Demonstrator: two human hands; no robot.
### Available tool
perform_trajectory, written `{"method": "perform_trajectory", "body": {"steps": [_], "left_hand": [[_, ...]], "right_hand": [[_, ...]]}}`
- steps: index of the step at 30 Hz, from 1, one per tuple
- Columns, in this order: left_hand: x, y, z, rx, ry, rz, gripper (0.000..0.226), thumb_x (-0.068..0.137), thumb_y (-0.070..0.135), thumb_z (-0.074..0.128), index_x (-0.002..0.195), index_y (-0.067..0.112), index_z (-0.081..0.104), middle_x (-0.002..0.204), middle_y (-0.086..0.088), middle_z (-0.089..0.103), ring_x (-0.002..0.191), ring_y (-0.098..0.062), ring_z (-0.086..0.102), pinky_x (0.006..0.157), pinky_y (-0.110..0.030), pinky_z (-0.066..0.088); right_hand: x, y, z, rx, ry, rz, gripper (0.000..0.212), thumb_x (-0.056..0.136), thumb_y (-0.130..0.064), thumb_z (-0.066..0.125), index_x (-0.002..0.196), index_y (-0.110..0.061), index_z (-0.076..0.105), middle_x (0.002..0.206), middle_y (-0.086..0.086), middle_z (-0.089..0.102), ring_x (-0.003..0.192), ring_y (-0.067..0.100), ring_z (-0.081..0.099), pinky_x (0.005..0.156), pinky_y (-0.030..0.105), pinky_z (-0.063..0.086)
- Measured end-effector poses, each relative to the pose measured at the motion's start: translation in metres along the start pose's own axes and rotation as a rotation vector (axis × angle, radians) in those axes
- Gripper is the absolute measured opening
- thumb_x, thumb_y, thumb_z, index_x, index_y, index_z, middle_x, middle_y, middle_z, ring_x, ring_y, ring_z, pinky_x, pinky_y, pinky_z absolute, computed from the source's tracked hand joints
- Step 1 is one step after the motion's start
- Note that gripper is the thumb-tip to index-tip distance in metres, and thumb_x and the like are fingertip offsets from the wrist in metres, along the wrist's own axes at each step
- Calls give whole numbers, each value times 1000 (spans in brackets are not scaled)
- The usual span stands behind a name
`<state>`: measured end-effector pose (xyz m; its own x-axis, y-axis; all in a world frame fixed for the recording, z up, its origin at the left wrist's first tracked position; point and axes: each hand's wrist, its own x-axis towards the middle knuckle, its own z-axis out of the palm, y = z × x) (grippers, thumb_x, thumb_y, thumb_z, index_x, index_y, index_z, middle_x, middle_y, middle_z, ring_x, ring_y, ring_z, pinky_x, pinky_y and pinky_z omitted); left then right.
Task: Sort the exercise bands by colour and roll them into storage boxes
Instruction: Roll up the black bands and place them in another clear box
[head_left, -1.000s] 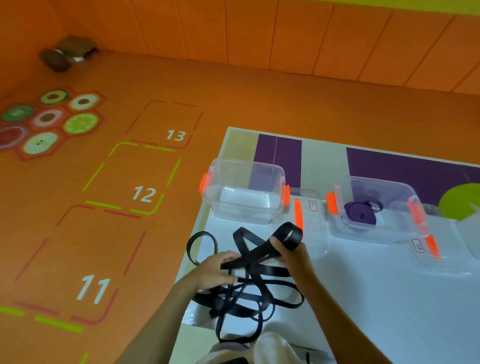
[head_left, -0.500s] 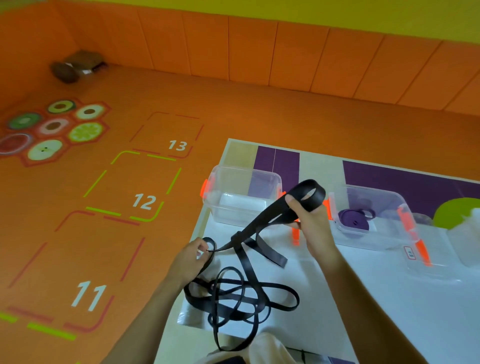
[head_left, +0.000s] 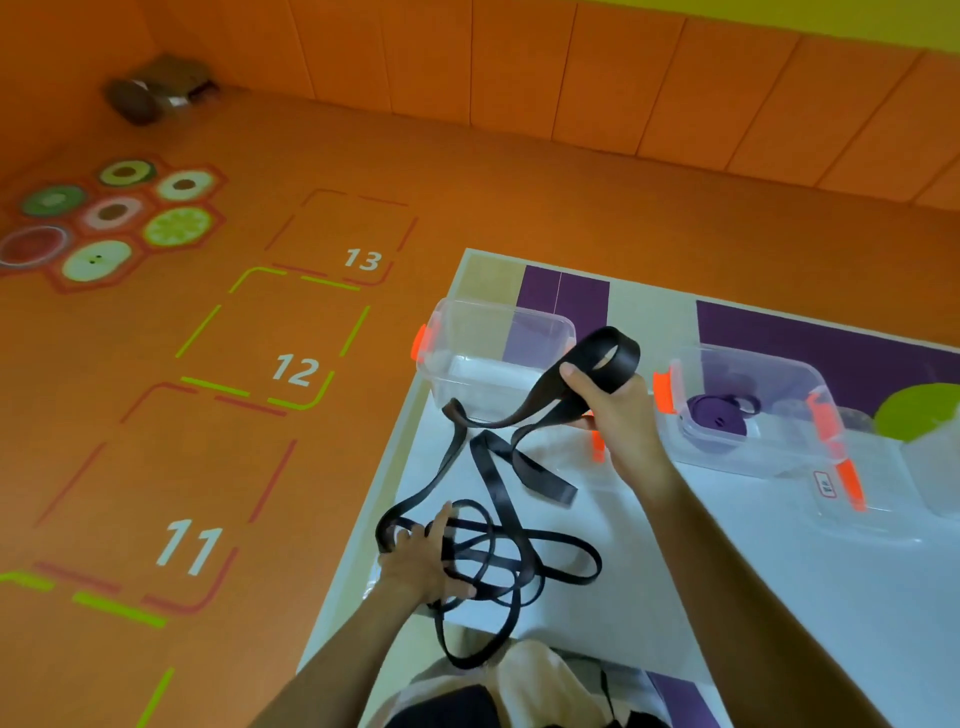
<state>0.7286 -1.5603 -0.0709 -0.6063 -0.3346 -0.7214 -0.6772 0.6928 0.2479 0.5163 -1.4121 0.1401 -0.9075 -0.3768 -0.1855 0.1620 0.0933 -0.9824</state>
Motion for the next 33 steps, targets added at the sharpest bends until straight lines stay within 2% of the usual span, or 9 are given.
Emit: {"method": "perform_trajectory", "body": {"steps": [4, 7, 11, 15, 18, 22, 24, 29, 33], "left_hand": [[-3, 12, 31, 136, -1, -30, 129, 72, 59, 83, 163, 43, -6, 163, -15, 5, 150, -42, 19, 104, -59, 49], [-6, 11, 41, 89, 217, -17, 86, 83, 44, 79, 152, 32, 29, 153, -11, 23, 138, -36, 33, 99, -54, 51], [0, 2, 35, -37, 319, 50, 54, 94, 34, 67, 143, 28, 47, 140, -7, 36, 131, -33, 42, 103, -49, 49], [10, -2, 27, -231, 405, 122, 53, 86, 47, 77, 132, 28, 57, 127, -1, 43, 119, -25, 48, 96, -38, 52], [15, 1, 23, -342, 391, 154, 59, 82, 44, 85, 131, 27, 56, 127, 2, 42, 115, -20, 48, 93, -34, 52], [20, -10, 22, -440, 344, 181, 67, 74, 46, 91, 131, 29, 60, 124, 5, 45, 113, -17, 51, 92, -30, 49], [21, -22, 21, -447, 338, 214, 71, 75, 45, 91, 137, 29, 61, 129, 7, 51, 117, -13, 51, 95, -27, 45], [14, -47, 18, -430, 424, 242, 41, 86, 29, 86, 126, 29, 76, 124, 11, 72, 113, -14, 66, 92, -22, 47], [2, -45, 29, -625, 514, 183, 29, 87, 15, 85, 115, 24, 81, 117, 12, 77, 105, -7, 68, 89, -2, 41]], "right_hand": [[-1, 18, 7, -66, -8, 64, 13, 93, -16, 77, 104, -11, 73, 96, 5, 79, 89, 18, 78, 62, 21, 58], [-3, 24, 8, -84, -43, 82, 11, 95, -11, 75, 105, -10, 70, 93, 2, 78, 80, 8, 77, 58, 21, 58], [-5, 36, 5, -148, -53, 101, 13, 94, -12, 76, 92, -23, 69, 88, -3, 77, 81, 9, 76, 68, 28, 62], [-5, 52, 3, -237, -37, 110, 7, 94, -18, 77, 92, -21, 71, 93, 1, 78, 89, 20, 77, 79, 30, 62], [-9, 63, 1, -474, -41, 22, 12, 93, -17, 76, 84, -19, 69, 81, 0, 74, 77, 15, 72, 69, 20, 59], [-8, 89, 3, -963, -469, -26, 5, 89, -20, 68, 89, -18, 63, 76, 0, 68, 75, 20, 68, 76, 42, 61], [-11, 107, 8, -1129, -642, -36, 10, 89, -26, 66, 95, -21, 59, 78, -4, 66, 79, 20, 67, 80, 41, 60], [-28, 168, 15, -1190, -741, -77, 38, 96, -34, 67, 130, -19, 60, 105, 4, 74, 101, 25, 72, 90, 34, 59], [-39, 209, 20, -1236, -682, -195, 46, 89, -48, 77, 120, -17, 66, 115, 2, 73, 106, 22, 71, 93, 32, 57]]}}
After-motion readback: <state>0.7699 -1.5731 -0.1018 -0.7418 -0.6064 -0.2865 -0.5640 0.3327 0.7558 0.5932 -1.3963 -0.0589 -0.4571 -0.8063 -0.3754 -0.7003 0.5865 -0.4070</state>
